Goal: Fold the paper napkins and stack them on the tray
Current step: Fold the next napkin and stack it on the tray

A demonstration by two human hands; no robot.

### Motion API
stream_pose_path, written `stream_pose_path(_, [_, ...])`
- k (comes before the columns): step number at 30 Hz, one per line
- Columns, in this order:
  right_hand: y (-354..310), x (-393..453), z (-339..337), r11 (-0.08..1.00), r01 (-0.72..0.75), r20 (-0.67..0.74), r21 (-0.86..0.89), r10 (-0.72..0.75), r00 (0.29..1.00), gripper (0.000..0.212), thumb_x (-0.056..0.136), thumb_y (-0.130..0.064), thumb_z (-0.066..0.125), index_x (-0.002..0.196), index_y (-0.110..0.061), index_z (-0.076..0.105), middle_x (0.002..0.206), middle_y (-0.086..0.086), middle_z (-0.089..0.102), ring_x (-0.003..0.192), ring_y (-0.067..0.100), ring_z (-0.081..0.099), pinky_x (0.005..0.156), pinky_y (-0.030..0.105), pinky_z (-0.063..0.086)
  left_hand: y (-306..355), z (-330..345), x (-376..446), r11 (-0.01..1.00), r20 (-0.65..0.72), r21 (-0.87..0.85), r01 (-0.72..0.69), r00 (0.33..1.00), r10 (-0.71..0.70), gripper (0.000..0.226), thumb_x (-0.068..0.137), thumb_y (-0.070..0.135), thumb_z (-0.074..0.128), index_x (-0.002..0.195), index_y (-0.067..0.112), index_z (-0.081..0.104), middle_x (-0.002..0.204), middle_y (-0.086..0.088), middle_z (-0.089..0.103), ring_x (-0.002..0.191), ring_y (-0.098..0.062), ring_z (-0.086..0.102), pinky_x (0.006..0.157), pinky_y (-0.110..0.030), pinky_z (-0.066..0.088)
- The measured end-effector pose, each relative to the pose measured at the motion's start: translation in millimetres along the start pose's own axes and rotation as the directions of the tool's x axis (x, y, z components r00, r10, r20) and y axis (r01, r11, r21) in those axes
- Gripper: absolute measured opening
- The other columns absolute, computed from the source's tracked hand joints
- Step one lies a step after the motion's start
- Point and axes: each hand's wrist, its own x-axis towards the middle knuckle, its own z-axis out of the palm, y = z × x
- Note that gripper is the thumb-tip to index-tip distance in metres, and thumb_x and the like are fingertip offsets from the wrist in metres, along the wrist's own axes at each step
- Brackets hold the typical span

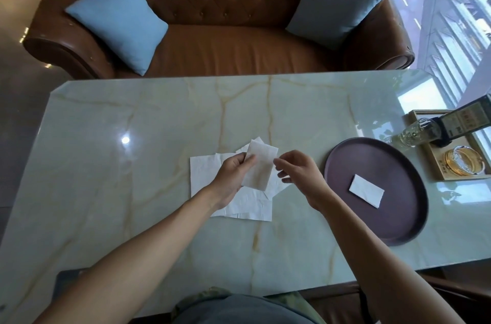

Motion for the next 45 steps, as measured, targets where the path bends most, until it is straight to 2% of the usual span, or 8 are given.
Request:
stream_pose_path(7, [11.7,-2.2,0.5,0.996,-0.052,0.083,0.071,0.046,0.996,0.027,0.096,-0.014,0.069,0.099,0.012,0.062,0.083,0.008,0.066,0.072,0.015,0.066,0.069,0.028,0.054,0.2,11.4,-1.3,1.000,0.020,-0.012,-0.023,1.000,0.023,0.027,0.101,0.027,0.061,0.112,0.007,0.074,0.107,-0.008,0.075,0.095,-0.017,0.069,0.083,-0.030,0.053])
stream_pose_path(16, [-7.3,2.2,-32.1,0.967,0.069,0.186,-0.243,-0.023,0.982,0.007,0.090,-0.018,0.073,0.090,-0.012,0.072,0.073,-0.010,0.066,0.066,0.004,0.057,0.067,0.025,0.043,20.7,8.0,11.9,0.935,0.023,0.336,-0.115,0.993,0.114,0.022,0.093,0.027,0.073,0.105,0.009,0.074,0.084,-0.004,0.075,0.062,-0.013,0.067,0.061,-0.027,0.050])
stream_pose_path(20, [-9.2,0.8,-42.7,0.985,0.033,0.207,-0.168,0.003,0.978,0.030,0.095,-0.038,0.068,0.090,-0.009,0.074,0.079,-0.004,0.066,0.075,0.010,0.059,0.075,0.028,0.046,26.3,16.8,16.3,0.941,0.066,0.307,-0.143,0.989,0.129,0.016,0.096,0.021,0.069,0.104,0.008,0.073,0.085,-0.003,0.075,0.068,-0.014,0.071,0.064,-0.027,0.059])
stream_pose_path(25, [-6.9,0.8,-54.4,0.958,0.067,0.222,-0.280,-0.003,0.975,0.018,0.096,-0.022,0.067,0.079,-0.015,0.066,0.073,-0.006,0.059,0.068,0.008,0.054,0.068,0.028,0.045,29.7,24.9,21.6,0.941,0.141,0.320,-0.110,0.988,0.068,0.022,0.094,0.027,0.072,0.104,0.008,0.075,0.090,-0.005,0.074,0.081,-0.017,0.072,0.078,-0.037,0.063])
stream_pose_path(29, [-15.7,1.7,-62.5,0.870,0.138,0.218,-0.473,-0.036,0.975,0.021,0.094,-0.022,0.068,0.075,-0.019,0.062,0.068,-0.009,0.055,0.058,0.003,0.047,0.053,0.018,0.035,31.9,35.6,28.4,0.883,0.212,0.445,-0.152,0.975,0.061,0.025,0.091,0.038,0.073,0.098,0.015,0.077,0.086,-0.004,0.069,0.079,-0.015,0.065,0.072,-0.034,0.054])
stream_pose_path(38, [-14.7,2.2,-86.3,0.846,0.166,0.160,-0.506,-0.098,0.982,0.028,0.100,-0.025,0.061,0.073,-0.017,0.062,0.066,-0.010,0.053,0.059,0.004,0.044,0.056,0.021,0.035,35.0,62.7,45.8,0.763,0.262,0.608,-0.220,0.963,0.068,0.037,0.084,0.051,0.071,0.094,0.015,0.076,0.084,-0.003,0.068,0.076,-0.015,0.060,0.071,-0.034,0.045])
stream_pose_path(41, [-12.8,2.5,-95.5,0.830,0.174,0.152,-0.530,-0.109,0.982,0.031,0.099,-0.025,0.062,0.068,-0.025,0.060,0.062,-0.012,0.054,0.054,-0.001,0.045,0.053,0.016,0.034,36.8,75.4,52.3,0.750,0.256,0.616,-0.240,0.962,0.097,0.023,0.092,0.040,0.070,0.092,0.018,0.077,0.078,-0.005,0.071,0.070,-0.013,0.060,0.068,-0.033,0.047])
stream_pose_path(45, [-6.7,4.7,-109.1,0.803,0.191,0.123,-0.565,-0.147,0.981,0.040,0.098,-0.026,0.061,0.060,-0.020,0.049,0.058,-0.008,0.042,0.056,0.010,0.036,0.055,0.028,0.031,34.2,94.2,61.8,0.649,0.285,0.692,-0.315,0.946,0.156,0.019,0.097,0.031,0.067,0.094,0.015,0.078,0.092,-0.009,0.078,0.077,-0.011,0.065,0.074,-0.038,0.054])
